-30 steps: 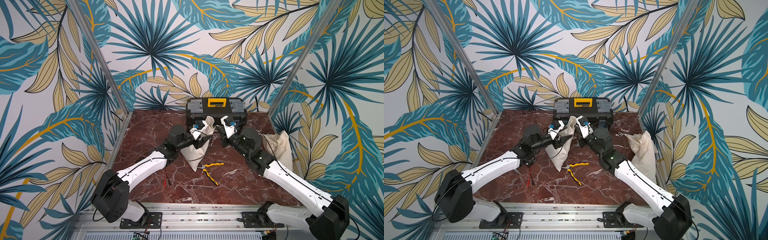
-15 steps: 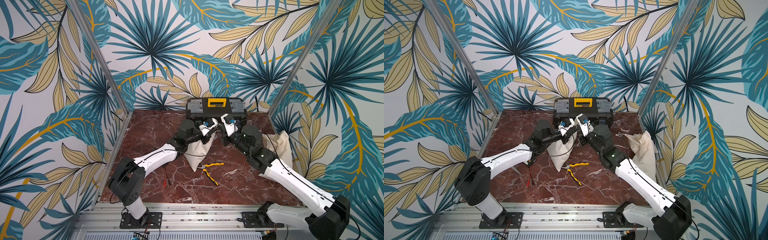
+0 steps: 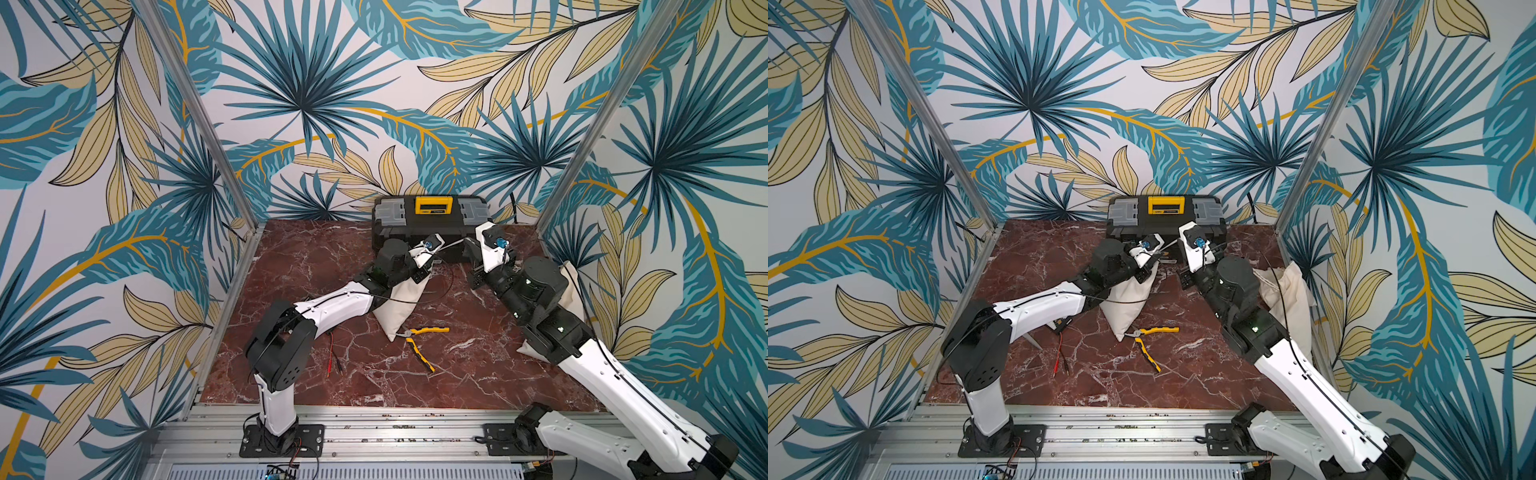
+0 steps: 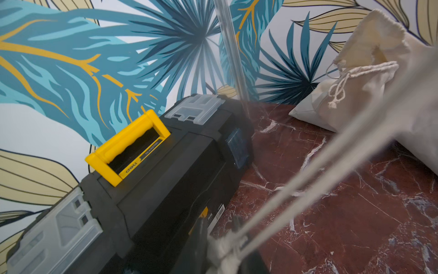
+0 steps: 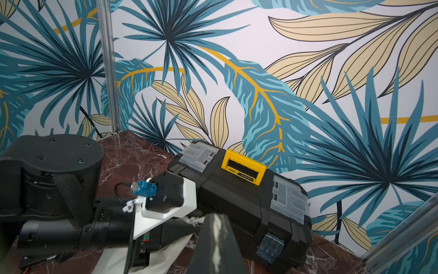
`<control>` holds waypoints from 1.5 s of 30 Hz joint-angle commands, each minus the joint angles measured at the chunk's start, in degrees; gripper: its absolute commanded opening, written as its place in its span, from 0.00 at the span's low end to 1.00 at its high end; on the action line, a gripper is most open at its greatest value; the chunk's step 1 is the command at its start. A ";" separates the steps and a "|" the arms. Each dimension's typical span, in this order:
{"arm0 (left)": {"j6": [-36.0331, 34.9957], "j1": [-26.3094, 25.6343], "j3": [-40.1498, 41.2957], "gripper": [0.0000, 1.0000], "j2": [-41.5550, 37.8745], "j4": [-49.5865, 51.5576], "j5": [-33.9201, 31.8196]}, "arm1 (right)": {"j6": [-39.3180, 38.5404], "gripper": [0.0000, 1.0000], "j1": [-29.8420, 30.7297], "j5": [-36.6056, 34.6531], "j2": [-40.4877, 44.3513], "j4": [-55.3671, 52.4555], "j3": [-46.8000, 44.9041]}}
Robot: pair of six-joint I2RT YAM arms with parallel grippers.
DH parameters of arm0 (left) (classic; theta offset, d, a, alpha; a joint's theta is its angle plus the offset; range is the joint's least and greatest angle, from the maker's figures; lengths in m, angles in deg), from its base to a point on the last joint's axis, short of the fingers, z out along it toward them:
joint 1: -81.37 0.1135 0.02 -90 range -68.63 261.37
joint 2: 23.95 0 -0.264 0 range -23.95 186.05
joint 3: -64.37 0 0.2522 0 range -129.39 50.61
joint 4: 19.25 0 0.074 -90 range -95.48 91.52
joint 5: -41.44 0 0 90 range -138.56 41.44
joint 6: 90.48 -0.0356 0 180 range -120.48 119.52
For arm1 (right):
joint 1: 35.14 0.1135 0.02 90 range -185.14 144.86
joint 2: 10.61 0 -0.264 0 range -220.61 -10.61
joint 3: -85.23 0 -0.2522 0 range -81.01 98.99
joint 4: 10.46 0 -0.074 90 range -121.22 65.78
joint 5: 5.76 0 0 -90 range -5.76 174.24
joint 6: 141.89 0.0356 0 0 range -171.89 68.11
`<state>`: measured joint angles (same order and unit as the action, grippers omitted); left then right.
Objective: Close the soil bag
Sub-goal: Frap the soil bag at the center of the board.
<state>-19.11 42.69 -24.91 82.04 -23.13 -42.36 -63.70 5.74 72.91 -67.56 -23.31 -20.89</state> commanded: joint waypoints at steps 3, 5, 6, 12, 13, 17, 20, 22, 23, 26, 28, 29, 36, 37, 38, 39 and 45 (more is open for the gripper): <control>5.93 5.27 0.94 0.23 4.71 15.24 -17.22 | 0.73 0.00 -0.17 -3.51 5.49 18.12 3.04; 8.66 7.33 0.86 0.21 4.40 17.72 -19.01 | 1.04 0.00 -0.26 -5.62 7.46 20.19 1.18; 9.48 8.36 1.07 0.17 3.69 19.05 -19.88 | 1.27 0.00 -0.42 -6.23 8.22 20.50 0.66; 5.58 11.24 11.31 0.01 -11.84 11.22 -27.30 | 0.92 0.00 -2.32 -7.56 4.94 19.49 0.72; 5.14 11.37 11.58 0.00 -14.30 11.44 -29.24 | 1.05 0.00 -2.69 -6.90 3.80 19.34 1.36; 5.58 11.60 9.22 0.00 -20.71 15.25 -32.38 | 2.86 0.00 -5.57 -0.89 -3.09 20.09 5.09; 11.55 11.41 10.93 0.05 -21.20 15.58 -25.15 | 4.56 0.00 -7.43 4.10 -8.85 20.93 9.17; 16.42 10.79 14.88 0.10 -20.24 10.18 -18.44 | 5.30 0.00 -7.90 7.49 -12.30 21.53 11.88; 18.76 10.03 17.29 0.12 -19.67 5.72 -15.97 | 5.57 0.00 -7.97 8.89 -13.61 21.52 13.58; 21.38 8.21 21.99 0.26 -18.19 -4.13 -8.46 | 6.66 0.00 -7.96 14.47 -16.73 20.45 16.78; 20.88 7.90 23.54 0.31 -18.85 -8.20 -2.36 | 7.71 0.00 -7.95 18.50 -17.33 19.01 16.73; 20.04 7.88 24.30 0.33 -19.51 -9.74 -0.44 | 8.07 0.00 -7.99 20.23 -17.16 18.24 16.16; 8.19 7.91 21.00 0.56 -24.49 -5.28 10.01 | 9.98 0.00 -8.01 27.29 -13.00 16.64 10.38; 6.85 7.87 19.77 0.58 -24.48 -3.89 10.85 | 9.98 0.00 -7.93 28.04 -12.60 16.40 10.34; 5.84 7.85 18.46 0.58 -24.41 -2.52 11.26 | 9.90 0.00 -7.88 28.51 -12.39 16.12 10.52; 5.22 7.83 17.35 0.59 -24.19 -1.47 11.76 | 9.83 0.00 -7.95 28.85 -12.19 15.97 10.72; 5.88 7.42 11.04 0.56 -21.83 1.97 17.67 | 9.00 0.00 -7.87 30.45 -12.10 15.03 11.34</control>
<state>-12.08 50.34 -11.25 59.38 -23.70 -29.60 -55.24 -1.91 101.54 -80.35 -10.35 -9.70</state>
